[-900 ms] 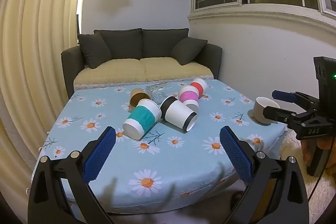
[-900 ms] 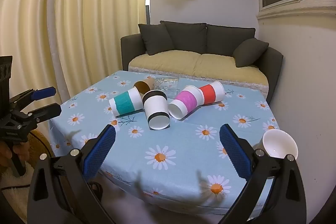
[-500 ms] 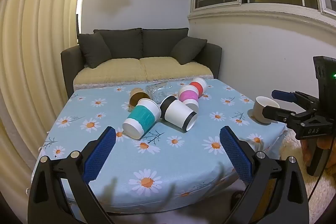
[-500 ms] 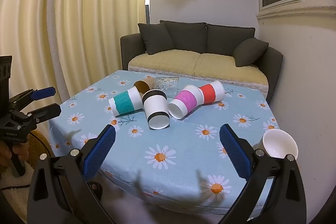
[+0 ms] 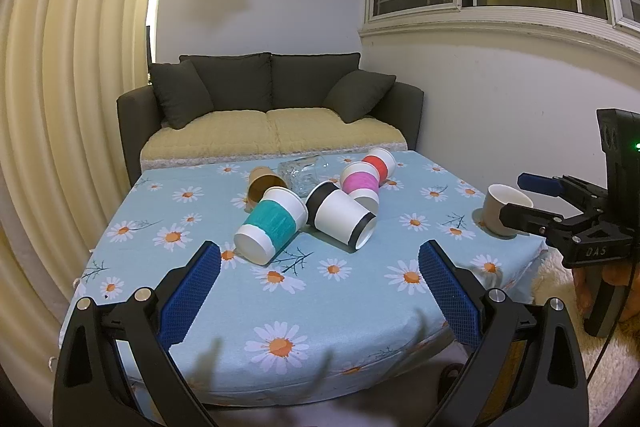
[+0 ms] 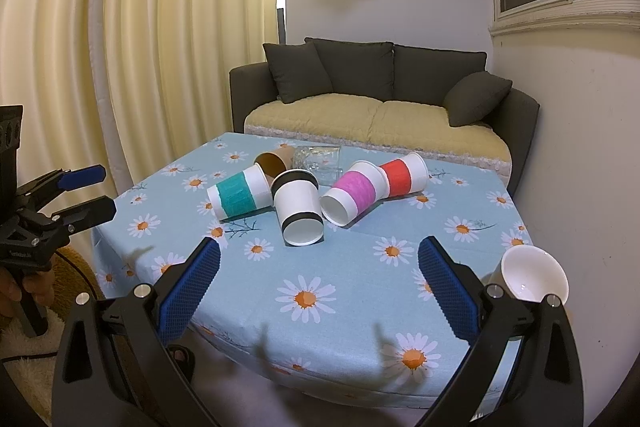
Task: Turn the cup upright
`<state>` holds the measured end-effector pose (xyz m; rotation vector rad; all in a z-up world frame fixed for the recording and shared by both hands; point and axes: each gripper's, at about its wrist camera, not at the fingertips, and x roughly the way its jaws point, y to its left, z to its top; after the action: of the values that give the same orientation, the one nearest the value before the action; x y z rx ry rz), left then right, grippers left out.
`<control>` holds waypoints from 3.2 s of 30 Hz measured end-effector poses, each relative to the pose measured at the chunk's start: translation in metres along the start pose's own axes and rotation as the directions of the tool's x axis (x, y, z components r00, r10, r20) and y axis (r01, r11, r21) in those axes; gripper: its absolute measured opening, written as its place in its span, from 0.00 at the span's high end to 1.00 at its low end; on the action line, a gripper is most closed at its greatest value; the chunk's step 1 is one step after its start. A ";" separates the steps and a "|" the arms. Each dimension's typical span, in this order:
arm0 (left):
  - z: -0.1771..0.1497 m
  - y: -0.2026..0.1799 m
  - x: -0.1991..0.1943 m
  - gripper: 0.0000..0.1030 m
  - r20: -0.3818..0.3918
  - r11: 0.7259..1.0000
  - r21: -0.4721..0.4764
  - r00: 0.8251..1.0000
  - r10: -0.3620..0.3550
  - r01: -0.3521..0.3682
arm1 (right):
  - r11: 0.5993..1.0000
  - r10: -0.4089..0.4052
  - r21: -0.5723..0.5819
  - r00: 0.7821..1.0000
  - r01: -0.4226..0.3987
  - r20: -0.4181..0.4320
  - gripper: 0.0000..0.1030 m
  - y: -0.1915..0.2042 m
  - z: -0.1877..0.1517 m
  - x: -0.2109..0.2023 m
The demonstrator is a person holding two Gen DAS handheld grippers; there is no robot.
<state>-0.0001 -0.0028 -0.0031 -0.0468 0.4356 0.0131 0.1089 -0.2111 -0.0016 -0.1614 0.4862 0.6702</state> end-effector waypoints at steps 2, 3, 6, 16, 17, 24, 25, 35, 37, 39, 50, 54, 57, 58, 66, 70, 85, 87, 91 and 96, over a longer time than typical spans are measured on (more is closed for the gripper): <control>0.000 -0.001 0.000 0.06 -0.003 1.000 0.001 1.000 -0.003 0.003 | 1.000 0.000 0.001 1.000 0.000 0.000 0.05 0.000 0.000 0.000; 0.000 -0.001 0.000 0.06 -0.003 1.000 0.001 1.000 -0.002 0.002 | 1.000 0.000 0.001 1.000 0.000 0.000 0.05 0.000 0.000 0.000; 0.001 0.000 -0.002 0.06 -0.003 1.000 0.002 1.000 -0.006 0.006 | 1.000 0.000 -0.001 1.000 0.000 -0.001 0.05 0.000 0.001 0.000; 0.001 0.000 -0.001 0.06 -0.004 1.000 0.002 1.000 -0.007 0.007 | 1.000 -0.001 0.000 1.000 0.001 -0.001 0.05 0.000 0.001 0.000; 0.001 0.000 -0.001 0.06 -0.004 1.000 0.003 1.000 -0.007 0.007 | 1.000 0.000 -0.001 1.000 0.000 0.001 0.05 0.000 0.001 0.000; 0.003 -0.001 0.000 0.06 -0.006 1.000 0.006 1.000 -0.009 0.009 | 1.000 0.000 -0.001 1.000 0.000 -0.003 0.05 0.001 0.000 0.001; 0.003 -0.001 0.000 0.06 -0.005 1.000 0.006 1.000 -0.009 0.009 | 1.000 0.000 -0.002 1.000 0.000 -0.003 0.05 0.001 0.000 0.001; 0.002 -0.003 0.000 0.06 -0.007 1.000 0.008 1.000 -0.011 0.011 | 1.000 0.002 -0.002 1.000 -0.002 -0.006 0.05 0.002 0.000 0.001; 0.002 -0.003 0.000 0.06 -0.007 1.000 0.009 1.000 -0.011 0.011 | 1.000 -0.001 -0.004 1.000 0.001 -0.009 0.05 0.003 -0.001 0.001; 0.002 -0.004 0.000 0.06 -0.007 1.000 0.010 1.000 -0.011 0.011 | 1.000 -0.001 -0.004 1.000 0.001 -0.010 0.05 0.003 -0.001 0.000; 0.002 -0.004 0.000 0.06 -0.007 1.000 0.008 1.000 -0.011 0.011 | 1.000 -0.001 -0.007 1.000 0.000 -0.012 0.05 0.004 -0.001 0.001; 0.002 -0.005 0.000 0.06 -0.008 1.000 0.008 1.000 -0.011 0.011 | 1.000 0.000 -0.007 1.000 0.000 -0.015 0.05 0.003 -0.001 0.002; 0.002 -0.004 0.000 0.06 -0.009 1.000 0.007 1.000 -0.012 0.012 | 1.000 0.002 -0.005 1.000 -0.002 -0.016 0.05 0.002 -0.001 0.003; 0.002 -0.004 0.000 0.06 -0.010 1.000 0.007 1.000 -0.013 0.013 | 1.000 0.004 -0.004 1.000 -0.004 -0.018 0.05 0.002 -0.001 0.003; 0.005 0.004 0.007 0.06 -0.040 1.000 -0.014 0.999 -0.018 0.018 | 0.999 0.029 0.046 0.999 -0.027 -0.045 0.05 -0.007 0.001 0.012; 0.014 0.008 0.015 0.06 -0.065 0.999 -0.022 0.998 -0.025 0.023 | 0.995 0.059 0.079 0.996 -0.054 -0.069 0.05 -0.014 0.006 0.019; 0.068 0.024 0.119 0.06 -0.362 0.973 0.186 0.930 -0.064 0.140 | 0.976 0.154 0.173 0.978 -0.129 -0.141 0.05 -0.052 0.059 0.088; 0.069 0.026 0.142 0.06 -0.433 0.963 0.208 0.899 -0.067 0.172 | 0.965 0.179 0.219 0.972 -0.143 -0.155 0.05 -0.060 0.065 0.101; 0.067 0.031 0.181 0.06 -0.513 0.951 0.251 0.858 -0.030 0.183 | 0.951 0.210 0.265 0.961 -0.157 -0.182 0.05 -0.069 0.073 0.123; 0.059 0.041 0.232 0.07 -0.631 0.939 0.251 0.775 -0.024 0.233 | 0.944 0.229 0.284 0.952 -0.167 -0.201 0.05 -0.076 0.065 0.144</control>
<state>0.2343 0.0416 -0.0496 0.2477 1.0995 -0.2194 0.2792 -0.1706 -0.0143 0.0649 0.8206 0.7819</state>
